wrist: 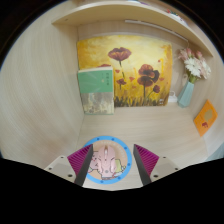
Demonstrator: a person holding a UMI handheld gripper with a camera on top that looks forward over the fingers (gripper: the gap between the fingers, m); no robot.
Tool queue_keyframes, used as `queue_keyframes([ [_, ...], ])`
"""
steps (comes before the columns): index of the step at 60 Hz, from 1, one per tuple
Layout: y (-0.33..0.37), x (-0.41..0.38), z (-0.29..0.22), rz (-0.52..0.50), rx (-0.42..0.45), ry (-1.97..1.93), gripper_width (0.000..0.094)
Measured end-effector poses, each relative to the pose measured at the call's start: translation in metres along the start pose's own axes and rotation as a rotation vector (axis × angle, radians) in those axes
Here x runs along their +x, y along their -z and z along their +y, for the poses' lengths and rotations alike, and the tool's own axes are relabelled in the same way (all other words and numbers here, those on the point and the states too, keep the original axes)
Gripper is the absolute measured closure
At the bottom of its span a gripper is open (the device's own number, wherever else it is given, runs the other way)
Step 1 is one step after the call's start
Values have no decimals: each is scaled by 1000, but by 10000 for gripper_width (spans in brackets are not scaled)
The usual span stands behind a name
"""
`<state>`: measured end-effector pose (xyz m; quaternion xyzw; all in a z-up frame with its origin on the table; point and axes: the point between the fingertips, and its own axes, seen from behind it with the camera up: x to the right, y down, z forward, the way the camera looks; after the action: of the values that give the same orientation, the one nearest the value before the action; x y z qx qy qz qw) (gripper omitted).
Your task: Arrange mouse
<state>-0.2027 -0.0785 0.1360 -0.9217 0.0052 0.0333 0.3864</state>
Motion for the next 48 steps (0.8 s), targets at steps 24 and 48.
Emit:
queue_keyframes([
  [24,120,93,11,11,130,7,146],
  [48,179,154,67,3,124,22,148],
])
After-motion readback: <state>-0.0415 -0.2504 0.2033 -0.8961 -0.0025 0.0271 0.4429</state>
